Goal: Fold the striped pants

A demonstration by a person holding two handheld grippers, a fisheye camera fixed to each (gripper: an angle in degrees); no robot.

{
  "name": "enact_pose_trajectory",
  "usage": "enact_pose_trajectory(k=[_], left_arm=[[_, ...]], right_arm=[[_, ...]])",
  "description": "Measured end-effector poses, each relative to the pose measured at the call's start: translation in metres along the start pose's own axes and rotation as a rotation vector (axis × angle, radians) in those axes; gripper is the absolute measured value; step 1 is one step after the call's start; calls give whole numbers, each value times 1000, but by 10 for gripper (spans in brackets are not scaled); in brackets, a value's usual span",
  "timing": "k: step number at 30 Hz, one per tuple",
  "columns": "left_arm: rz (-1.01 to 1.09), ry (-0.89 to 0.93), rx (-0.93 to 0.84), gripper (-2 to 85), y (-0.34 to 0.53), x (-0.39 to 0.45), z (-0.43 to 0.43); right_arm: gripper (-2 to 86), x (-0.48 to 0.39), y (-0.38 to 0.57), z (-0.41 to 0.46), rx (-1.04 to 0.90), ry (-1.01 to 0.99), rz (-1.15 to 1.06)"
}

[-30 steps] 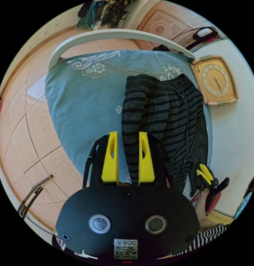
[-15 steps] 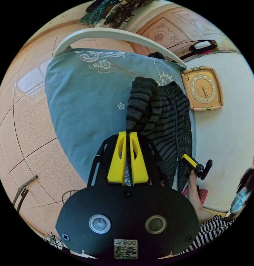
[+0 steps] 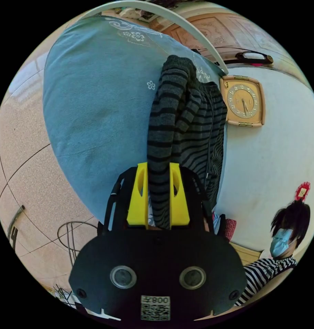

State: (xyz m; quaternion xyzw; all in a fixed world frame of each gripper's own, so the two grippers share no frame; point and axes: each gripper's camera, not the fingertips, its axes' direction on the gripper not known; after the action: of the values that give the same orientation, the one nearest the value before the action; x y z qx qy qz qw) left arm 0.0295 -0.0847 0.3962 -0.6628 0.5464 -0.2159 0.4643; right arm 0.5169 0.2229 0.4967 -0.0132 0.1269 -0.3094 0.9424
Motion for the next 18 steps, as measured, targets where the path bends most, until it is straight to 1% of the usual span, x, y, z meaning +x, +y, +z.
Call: enact_pose_trajectory(k=[1,5,6,8,10,11,12,14,18], left_arm=[[-3,4,2,83,-1,-1,1],[-9,-19,6,47,-10,-1,8],[2,-43,5,40,-12,2,9],[34,-86,0,32,-15,8,9],[50,-101,-5,27,-17,11,10],[48,-93,-6,25,-19,11,12],[48,-85,-7,23,-20,12,14],[56,-82,-4,21,-22,13,18],[119,-89,10,20,-18,26,14]], right_arm=[[103,-8,0,4,0,-12,-26],[102,-74,-29,48,-13,-6,-353],[101,-89,-38,63,-8,44,-433],[96,-102,-51,88,-34,123,-514],[86,-107,-60,112,-112,132,-566],[65,-109,-60,126,-147,178,-593],[50,-111,-56,130,-102,265,-628],[37,-113,-52,130,-105,306,-687],[25,-113,-47,113,-120,206,-704]])
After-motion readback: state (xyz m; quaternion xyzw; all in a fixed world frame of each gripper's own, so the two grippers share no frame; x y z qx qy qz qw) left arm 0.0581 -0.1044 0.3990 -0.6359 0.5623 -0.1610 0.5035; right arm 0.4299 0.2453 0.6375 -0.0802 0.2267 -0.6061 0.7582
